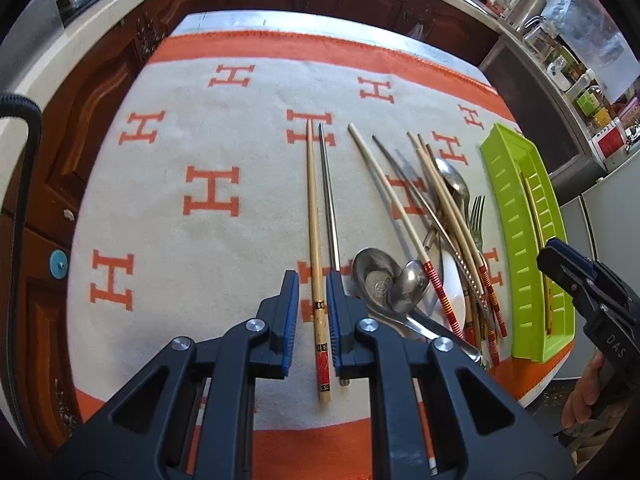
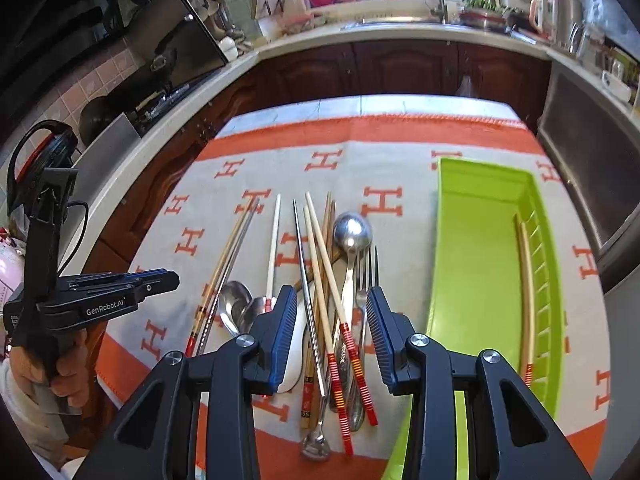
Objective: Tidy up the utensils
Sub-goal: 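Grasp a red-striped chopstick with the right gripper while the left grasps a red-tipped wooden chopstick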
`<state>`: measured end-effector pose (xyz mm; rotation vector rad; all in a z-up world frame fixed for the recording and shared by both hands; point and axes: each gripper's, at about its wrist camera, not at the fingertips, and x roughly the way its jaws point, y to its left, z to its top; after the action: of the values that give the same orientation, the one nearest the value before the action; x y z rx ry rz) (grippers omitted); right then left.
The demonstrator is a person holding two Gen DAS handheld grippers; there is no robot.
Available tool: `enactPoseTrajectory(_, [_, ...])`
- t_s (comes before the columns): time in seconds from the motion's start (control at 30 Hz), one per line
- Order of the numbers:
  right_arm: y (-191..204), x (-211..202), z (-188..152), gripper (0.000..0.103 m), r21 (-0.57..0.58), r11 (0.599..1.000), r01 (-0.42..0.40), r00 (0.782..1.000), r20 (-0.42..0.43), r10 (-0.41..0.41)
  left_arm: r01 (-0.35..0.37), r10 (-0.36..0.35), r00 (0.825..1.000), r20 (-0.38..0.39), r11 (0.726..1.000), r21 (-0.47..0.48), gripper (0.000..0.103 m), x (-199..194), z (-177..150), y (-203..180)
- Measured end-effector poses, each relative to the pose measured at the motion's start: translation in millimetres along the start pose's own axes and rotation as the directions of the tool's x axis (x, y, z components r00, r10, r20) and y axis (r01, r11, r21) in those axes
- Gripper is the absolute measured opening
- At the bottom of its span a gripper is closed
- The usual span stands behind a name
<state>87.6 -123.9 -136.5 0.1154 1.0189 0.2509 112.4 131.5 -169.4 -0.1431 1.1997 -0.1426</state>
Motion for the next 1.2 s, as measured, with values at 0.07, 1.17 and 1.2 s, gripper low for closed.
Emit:
enactPoseTrajectory(0.07, [-4, 11, 0, 0.036, 0.007, 1.0, -0.004, 1.0, -0.03, 0.004, 0.013, -0.013, 1.0, -0.022, 1.0, -0.01, 0.011, 9, -2, 1])
enactPoseTrajectory(1.17, [7, 104, 10, 0.005, -0.137, 0.991, 0.008, 0.983, -0.18, -0.033, 0.039, -0.041, 0.997, -0.068, 0.999, -0.027, 0.009, 52, 9, 2])
enactPoseTrajectory(1.2, [4, 102, 10, 0.005, -0.111, 0.994, -0.005, 0.984, -0.177, -0.015, 0.033, -0.035, 0.997, -0.066, 0.999, -0.03, 0.005, 53, 9, 2])
